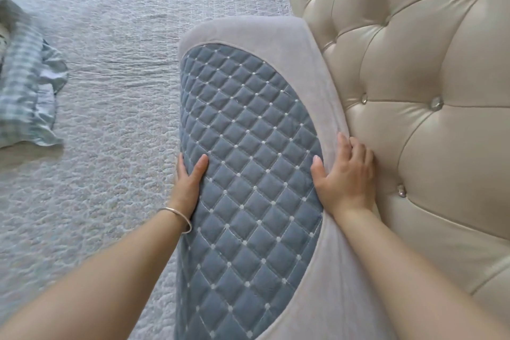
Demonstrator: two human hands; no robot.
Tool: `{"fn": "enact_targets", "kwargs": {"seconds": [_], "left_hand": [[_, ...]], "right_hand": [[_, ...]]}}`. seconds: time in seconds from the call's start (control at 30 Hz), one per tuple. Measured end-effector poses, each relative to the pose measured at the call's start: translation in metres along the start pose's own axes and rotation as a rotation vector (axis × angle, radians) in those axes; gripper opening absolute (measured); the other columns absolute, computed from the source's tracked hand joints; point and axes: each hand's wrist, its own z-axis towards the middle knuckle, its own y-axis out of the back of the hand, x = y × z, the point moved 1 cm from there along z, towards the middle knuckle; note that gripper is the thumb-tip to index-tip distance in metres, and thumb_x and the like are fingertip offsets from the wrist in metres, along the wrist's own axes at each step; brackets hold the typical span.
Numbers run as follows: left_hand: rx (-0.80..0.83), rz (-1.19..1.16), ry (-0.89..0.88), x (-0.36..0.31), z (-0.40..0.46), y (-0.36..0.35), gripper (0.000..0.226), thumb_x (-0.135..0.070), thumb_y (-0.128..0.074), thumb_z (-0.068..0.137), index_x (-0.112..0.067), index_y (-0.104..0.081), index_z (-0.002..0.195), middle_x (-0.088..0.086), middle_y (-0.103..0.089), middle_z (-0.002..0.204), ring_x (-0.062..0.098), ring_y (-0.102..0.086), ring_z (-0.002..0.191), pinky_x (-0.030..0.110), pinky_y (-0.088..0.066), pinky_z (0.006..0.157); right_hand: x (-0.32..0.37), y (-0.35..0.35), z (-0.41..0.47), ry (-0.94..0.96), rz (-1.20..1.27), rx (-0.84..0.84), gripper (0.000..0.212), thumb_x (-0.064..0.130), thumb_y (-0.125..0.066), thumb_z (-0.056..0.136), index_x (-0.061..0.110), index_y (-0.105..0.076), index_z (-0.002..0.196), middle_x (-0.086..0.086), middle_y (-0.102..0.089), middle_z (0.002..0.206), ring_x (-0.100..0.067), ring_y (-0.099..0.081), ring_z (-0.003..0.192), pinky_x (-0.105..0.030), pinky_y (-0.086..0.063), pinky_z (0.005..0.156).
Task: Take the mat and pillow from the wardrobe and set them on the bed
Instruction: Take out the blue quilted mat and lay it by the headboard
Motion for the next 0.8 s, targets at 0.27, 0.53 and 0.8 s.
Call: {"fn": "enact_targets", "kwargs": {"seconds": [0.27,0.53,0.8], "left_hand": [[-0.049,0.168,0.04,-0.003,-0.027,0.002,0.088,-0.073,-0.04,0.081,-0.028,-0.009,0.151,0.007,-0.012,0.159,0.027,-0.016,0.145,0.049,-0.012,0.118],[0.039,0.249,0.076,-0.051,-0.092,0.028,0.055,-0.032,-0.06,0.09,-0.009,-0.044,0.137,0.01,-0.054,0.135,0.025,-0.055,0.117,0.038,-0.044,0.101],[-0.051,0.328,-0.276,-0.144,-0.199,0.082,0.01,-0.018,-0.056,0.092,-0.019,-0.066,0.094,-0.001,-0.067,0.079,0.015,-0.059,0.071,0.021,-0.046,0.059]], "right_hand": [[0.023,0.015,-0.015,0.041,-0.166,0.135,0.052,0.029,-0.036,0.078,0.004,-0.064,0.113,-0.025,-0.064,0.109,-0.041,-0.061,0.09,-0.043,-0.054,0.07],[0.069,0.065,-0.064,0.19,-0.15,0.342,0.031,0.018,-0.044,0.09,0.011,-0.056,0.118,-0.008,-0.059,0.119,-0.029,-0.054,0.11,-0.034,-0.043,0.079],[0.137,0.179,-0.11,0.354,-0.057,0.411,0.029,0.029,-0.037,0.093,0.011,-0.061,0.095,-0.008,-0.07,0.094,-0.026,-0.056,0.076,-0.028,-0.036,0.053]]}}
